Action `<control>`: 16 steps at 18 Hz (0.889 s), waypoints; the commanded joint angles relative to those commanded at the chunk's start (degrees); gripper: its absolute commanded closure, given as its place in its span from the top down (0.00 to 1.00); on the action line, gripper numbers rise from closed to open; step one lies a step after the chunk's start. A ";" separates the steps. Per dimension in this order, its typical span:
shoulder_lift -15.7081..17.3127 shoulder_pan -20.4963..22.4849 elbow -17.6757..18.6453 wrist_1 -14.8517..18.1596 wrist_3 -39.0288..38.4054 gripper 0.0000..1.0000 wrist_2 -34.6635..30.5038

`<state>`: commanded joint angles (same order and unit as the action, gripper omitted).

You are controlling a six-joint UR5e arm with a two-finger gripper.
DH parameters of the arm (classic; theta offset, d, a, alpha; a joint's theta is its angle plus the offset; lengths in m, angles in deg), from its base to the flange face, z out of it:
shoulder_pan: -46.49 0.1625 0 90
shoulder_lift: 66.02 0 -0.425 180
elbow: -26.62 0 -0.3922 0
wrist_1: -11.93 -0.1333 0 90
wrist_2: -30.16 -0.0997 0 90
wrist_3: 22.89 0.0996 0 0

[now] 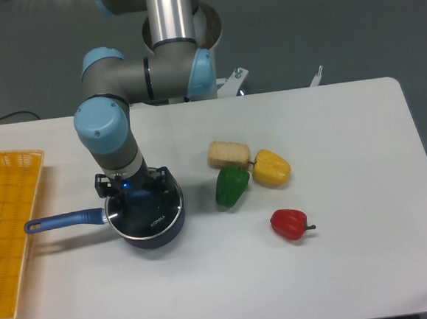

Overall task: Open the lid
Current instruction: 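Close the gripper around the blue lid knob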

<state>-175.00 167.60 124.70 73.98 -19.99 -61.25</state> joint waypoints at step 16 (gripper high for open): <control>-0.44 -0.18 -0.26 -0.53 -1.14 0.81 -0.18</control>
<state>-175.44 167.43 124.44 73.45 -21.13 -61.42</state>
